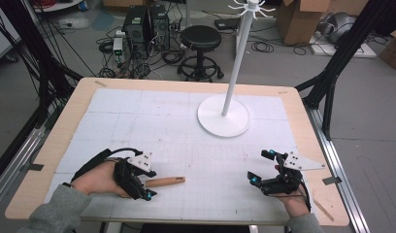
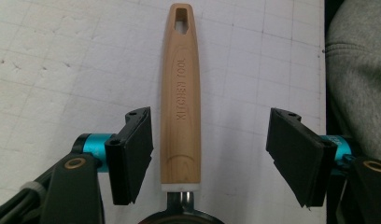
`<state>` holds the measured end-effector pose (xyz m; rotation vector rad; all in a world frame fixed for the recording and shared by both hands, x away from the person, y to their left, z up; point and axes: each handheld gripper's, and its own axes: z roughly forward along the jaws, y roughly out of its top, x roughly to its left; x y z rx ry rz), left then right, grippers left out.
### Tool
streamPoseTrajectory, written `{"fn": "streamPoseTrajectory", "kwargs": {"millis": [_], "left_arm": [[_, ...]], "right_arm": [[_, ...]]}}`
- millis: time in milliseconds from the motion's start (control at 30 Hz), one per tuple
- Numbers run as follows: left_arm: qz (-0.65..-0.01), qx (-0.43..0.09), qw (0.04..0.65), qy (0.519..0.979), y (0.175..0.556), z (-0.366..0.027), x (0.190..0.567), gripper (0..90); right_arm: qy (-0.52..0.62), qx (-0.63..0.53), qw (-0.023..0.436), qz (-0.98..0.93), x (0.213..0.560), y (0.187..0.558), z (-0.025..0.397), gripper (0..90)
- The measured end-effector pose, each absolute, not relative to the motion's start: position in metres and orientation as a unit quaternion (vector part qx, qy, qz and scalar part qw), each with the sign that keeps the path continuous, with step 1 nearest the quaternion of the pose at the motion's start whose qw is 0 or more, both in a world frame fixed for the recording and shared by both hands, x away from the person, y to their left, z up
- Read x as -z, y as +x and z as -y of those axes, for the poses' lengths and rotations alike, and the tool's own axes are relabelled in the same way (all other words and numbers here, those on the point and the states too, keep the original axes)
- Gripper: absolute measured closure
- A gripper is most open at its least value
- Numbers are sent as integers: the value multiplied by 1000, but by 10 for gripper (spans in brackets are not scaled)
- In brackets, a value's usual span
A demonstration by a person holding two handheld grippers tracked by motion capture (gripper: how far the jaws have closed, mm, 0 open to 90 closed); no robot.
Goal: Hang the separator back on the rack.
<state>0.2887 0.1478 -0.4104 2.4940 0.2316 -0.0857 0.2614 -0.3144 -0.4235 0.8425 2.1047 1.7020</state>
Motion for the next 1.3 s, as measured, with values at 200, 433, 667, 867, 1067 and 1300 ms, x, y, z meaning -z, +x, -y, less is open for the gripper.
{"fn": "streamPoseTrajectory", "kwargs": {"millis": [200,433,667,867,1067,1300], "left_arm": [[-89,28,300,949,290,-148,413,359],[-94,29,297,950,290,-148,414,397],[-90,18,279,956,292,-151,415,422],[-88,16,263,961,291,-150,419,435],[-89,10,257,962,292,-153,418,449],[-82,0,236,968,292,-156,417,453]], "right_arm": [[294,-595,152,-733,423,261,314,6],[291,-594,150,-735,423,261,313,6],[294,-595,150,-733,423,261,314,6],[293,-594,148,-735,424,261,314,6],[293,-594,149,-734,424,262,315,6],[294,-593,147,-735,425,261,314,6]]}}
